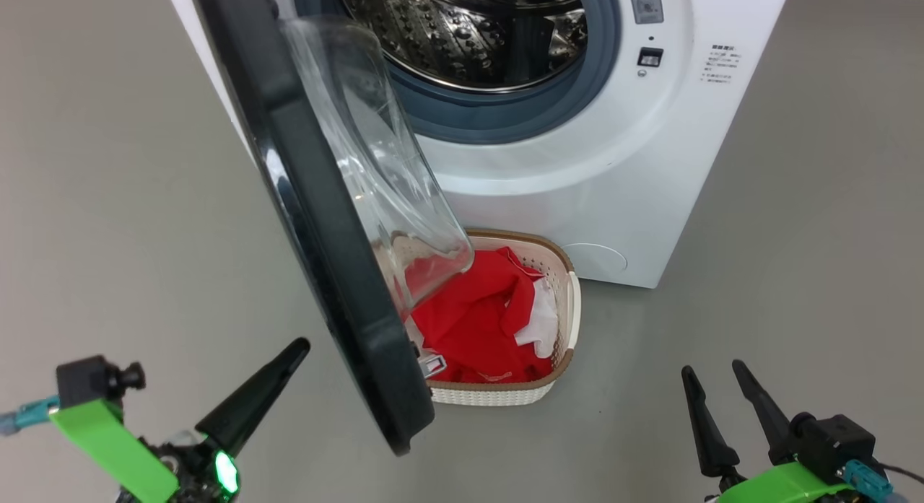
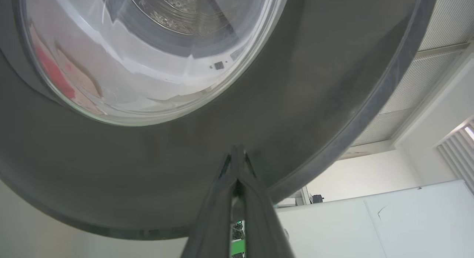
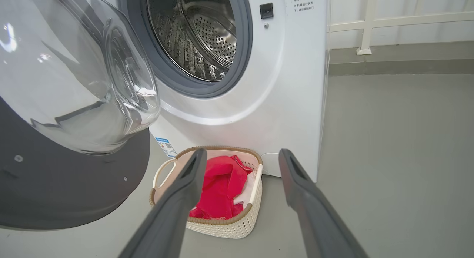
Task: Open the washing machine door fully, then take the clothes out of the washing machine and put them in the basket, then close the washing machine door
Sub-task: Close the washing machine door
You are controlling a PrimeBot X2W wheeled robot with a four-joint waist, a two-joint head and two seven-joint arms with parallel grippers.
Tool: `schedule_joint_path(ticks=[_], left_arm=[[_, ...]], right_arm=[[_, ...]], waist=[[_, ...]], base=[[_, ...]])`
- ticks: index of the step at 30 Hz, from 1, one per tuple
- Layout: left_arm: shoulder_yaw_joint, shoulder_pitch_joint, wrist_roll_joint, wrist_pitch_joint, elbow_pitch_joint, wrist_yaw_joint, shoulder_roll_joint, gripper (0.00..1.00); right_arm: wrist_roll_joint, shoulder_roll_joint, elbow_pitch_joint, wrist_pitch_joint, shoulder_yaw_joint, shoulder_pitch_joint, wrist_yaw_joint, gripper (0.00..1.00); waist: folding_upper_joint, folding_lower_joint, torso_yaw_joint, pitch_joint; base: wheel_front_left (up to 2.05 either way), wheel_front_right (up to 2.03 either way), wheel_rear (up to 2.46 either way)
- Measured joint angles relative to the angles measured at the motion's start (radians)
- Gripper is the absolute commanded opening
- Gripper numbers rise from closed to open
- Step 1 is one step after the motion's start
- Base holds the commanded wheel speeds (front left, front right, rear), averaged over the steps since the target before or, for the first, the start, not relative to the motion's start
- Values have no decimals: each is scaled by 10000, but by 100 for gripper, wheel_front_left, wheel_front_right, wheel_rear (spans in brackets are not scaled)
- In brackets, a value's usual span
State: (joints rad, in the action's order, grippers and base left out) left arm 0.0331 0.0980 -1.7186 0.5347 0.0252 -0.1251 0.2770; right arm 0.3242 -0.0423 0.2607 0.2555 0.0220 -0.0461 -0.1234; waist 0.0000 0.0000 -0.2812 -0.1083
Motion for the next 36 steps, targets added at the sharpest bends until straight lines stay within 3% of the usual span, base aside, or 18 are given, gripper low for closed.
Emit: schedule_joint_path(ticks=[11,20,27,36], left_arm=[[-372,731,731,715,-127,0,-1016,0],[-46,1468,1471,788,-142,2,-1494,0],[704,2677,2314,-224,-299,2,-1732,0],[1507,4646,2924,-2173,-1521,2,-1643,0]], right_arm=[[0,-2,-52,0,21,336,0,100],[2,-4,-151,0,-65,498,0,100],[13,-6,-274,0,-111,960,0,100],[196,-10,-426,0,-128,1371,0,100]], waist=[[0,0,477,-258],[0,0,1047,-585],[0,0,1541,-1066],[0,0,2292,-1757]], base=[[0,0,0],[0,0,0],[0,0,0],[0,0,0]])
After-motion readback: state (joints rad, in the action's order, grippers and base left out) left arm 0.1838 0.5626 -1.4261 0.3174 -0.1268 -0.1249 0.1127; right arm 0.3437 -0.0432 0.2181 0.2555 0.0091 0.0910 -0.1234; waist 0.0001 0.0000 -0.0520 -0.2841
